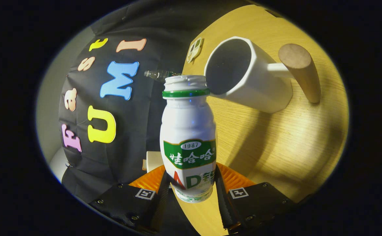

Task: Take the bottle from table, then pour the juice into the cup, finally place the bottle on the coaster

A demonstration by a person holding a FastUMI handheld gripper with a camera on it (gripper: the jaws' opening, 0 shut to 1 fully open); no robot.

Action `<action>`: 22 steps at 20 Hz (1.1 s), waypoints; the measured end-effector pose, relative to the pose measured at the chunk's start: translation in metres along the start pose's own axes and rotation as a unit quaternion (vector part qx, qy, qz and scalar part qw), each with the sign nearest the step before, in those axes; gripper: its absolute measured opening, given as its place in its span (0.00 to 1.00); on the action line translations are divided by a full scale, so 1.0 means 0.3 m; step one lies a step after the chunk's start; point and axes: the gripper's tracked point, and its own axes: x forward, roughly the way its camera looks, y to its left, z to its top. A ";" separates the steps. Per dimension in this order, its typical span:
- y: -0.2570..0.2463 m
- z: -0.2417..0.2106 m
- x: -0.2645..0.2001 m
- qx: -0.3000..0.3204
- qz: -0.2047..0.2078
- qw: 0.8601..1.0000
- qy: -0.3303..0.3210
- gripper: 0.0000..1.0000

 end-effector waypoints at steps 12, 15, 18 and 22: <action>0.029 -0.024 -0.017 0.063 -0.011 0.997 0.034 0.67; 0.031 -0.024 -0.029 0.075 -0.019 0.996 0.044 0.67; 0.030 -0.018 -0.038 0.091 -0.031 0.994 0.050 0.67; 0.052 -0.016 -0.048 0.112 -0.031 0.991 0.062 0.67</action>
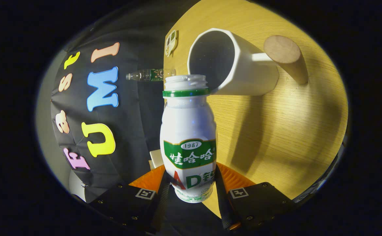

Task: Take the bottle from table, then pour the juice into the cup, finally place the bottle on the coaster

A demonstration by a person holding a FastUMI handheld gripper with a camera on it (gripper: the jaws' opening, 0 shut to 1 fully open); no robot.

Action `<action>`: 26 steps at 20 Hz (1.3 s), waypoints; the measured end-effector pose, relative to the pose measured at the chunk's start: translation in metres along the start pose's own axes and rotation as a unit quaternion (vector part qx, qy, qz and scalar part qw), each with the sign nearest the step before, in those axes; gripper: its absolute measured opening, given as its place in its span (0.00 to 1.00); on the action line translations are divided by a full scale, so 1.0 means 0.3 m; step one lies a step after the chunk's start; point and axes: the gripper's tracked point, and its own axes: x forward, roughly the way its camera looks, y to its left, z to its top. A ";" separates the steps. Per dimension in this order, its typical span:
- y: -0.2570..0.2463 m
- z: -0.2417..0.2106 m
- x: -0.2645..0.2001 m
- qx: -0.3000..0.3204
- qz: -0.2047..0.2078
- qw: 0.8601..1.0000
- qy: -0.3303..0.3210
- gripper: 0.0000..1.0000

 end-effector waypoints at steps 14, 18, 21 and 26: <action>0.045 -0.020 -0.029 0.057 -0.011 0.998 0.033 0.67; 0.045 -0.012 -0.037 0.063 -0.018 0.997 0.039 0.67; 0.048 -0.009 -0.041 0.071 -0.023 0.996 0.042 0.67; 0.055 -0.013 -0.044 0.075 -0.022 0.996 0.047 0.67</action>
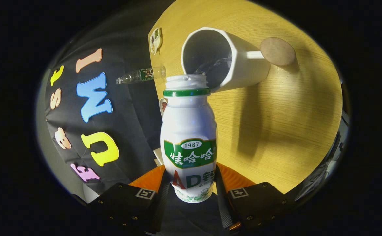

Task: Take the bottle from table, then pour the juice into the cup, finally place the bottle on the coaster

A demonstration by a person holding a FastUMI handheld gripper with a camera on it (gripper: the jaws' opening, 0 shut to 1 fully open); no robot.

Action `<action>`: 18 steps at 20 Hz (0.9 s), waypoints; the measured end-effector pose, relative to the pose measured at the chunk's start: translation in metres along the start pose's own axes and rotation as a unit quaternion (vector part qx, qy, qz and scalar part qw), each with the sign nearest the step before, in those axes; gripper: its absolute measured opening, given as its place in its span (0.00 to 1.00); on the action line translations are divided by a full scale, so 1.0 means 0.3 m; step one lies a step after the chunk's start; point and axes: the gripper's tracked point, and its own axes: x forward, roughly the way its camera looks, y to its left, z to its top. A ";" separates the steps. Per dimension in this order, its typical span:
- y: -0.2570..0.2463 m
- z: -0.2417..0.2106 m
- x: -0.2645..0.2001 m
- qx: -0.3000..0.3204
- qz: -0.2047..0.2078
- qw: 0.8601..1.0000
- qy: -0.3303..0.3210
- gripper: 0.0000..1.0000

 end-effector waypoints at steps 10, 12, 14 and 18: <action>0.022 -0.041 -0.005 0.014 -0.009 1.000 0.021 0.67; 0.027 -0.039 -0.010 0.018 -0.009 1.000 0.021 0.67; 0.035 -0.038 -0.014 0.022 -0.007 1.000 0.021 0.67; 0.041 -0.037 -0.027 0.028 -0.008 0.999 0.026 0.67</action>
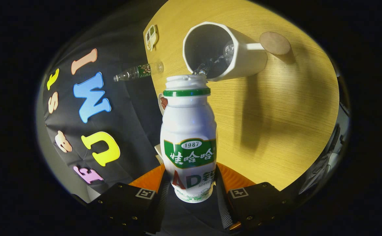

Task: Take the bottle from table, then pour the juice into the cup, finally place the bottle on the coaster

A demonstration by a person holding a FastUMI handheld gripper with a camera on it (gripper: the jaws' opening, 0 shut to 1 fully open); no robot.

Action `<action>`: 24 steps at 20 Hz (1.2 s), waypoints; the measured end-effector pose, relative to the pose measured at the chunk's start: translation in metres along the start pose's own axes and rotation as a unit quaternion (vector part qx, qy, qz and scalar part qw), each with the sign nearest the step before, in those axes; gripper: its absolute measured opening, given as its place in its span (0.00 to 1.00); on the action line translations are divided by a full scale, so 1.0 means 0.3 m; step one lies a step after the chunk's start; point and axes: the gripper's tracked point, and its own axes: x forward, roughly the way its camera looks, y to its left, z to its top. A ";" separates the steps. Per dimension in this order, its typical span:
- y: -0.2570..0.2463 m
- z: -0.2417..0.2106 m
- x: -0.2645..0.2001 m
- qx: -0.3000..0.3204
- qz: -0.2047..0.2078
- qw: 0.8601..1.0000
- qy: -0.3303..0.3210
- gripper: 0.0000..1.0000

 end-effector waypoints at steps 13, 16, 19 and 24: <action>0.048 0.000 -0.027 0.040 0.012 0.999 0.007 0.67; 0.051 -0.007 -0.034 0.050 0.010 0.999 0.012 0.67; 0.058 -0.016 -0.031 0.057 0.010 0.998 0.019 0.67; 0.063 0.012 -0.049 0.076 0.010 0.997 0.019 0.67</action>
